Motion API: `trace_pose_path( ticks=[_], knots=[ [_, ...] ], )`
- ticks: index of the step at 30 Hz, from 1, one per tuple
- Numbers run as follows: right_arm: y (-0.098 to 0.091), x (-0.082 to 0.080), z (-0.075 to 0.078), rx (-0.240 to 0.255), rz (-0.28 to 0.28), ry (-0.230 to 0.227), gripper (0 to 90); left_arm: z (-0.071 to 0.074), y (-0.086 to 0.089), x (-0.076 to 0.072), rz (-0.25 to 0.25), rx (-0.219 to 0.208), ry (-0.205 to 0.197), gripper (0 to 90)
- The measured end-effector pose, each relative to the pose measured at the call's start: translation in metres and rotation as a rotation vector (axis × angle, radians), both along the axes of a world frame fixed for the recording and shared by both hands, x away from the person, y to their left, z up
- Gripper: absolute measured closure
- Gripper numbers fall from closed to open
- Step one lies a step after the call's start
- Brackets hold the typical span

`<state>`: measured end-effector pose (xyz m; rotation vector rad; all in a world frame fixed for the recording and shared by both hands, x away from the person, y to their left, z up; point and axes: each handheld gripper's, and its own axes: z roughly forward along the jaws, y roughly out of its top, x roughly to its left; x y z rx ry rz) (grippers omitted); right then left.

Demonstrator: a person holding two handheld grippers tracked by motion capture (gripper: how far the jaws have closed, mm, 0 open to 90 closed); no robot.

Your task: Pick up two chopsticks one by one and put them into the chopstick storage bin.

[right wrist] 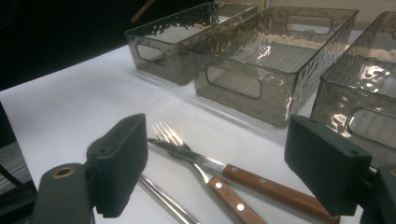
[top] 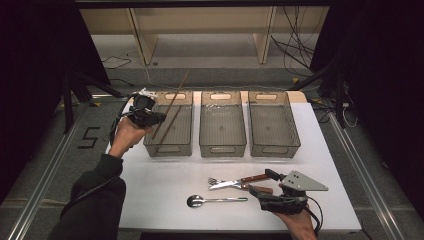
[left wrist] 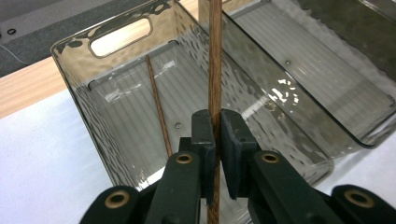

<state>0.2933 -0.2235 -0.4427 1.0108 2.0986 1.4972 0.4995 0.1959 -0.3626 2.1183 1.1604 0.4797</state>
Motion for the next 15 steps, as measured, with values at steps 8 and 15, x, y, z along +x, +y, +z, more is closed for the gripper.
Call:
trace_pose_path(
  ticks=[8, 15],
  knots=[
    [0.0, 0.0, 0.0, 0.0, 0.001, 0.0, 22.2, -0.009, 0.0, 0.007, 0.02, 0.008, 0.013, 83.9],
    [0.0, 0.0, 0.0, 0.001, 0.0, 0.001, 22.2, -0.014, -0.002, 0.011, 0.03, 0.015, 0.022, 83.9]
  ],
)
